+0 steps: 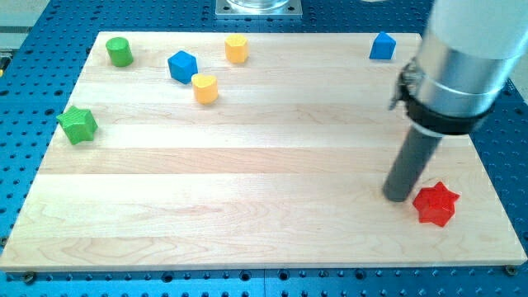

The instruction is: Move the blue cube vertically below the yellow hexagon

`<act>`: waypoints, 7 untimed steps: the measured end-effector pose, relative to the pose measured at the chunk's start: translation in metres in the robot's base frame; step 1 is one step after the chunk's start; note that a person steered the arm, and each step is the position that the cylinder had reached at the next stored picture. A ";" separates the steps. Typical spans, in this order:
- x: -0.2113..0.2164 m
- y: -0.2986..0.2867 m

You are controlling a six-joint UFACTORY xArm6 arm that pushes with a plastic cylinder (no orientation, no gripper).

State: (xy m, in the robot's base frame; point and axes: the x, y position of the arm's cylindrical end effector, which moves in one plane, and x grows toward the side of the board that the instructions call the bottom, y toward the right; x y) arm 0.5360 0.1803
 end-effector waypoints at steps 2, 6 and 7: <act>0.010 -0.179; -0.238 -0.240; -0.245 -0.305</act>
State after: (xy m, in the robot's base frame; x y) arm 0.2908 -0.1249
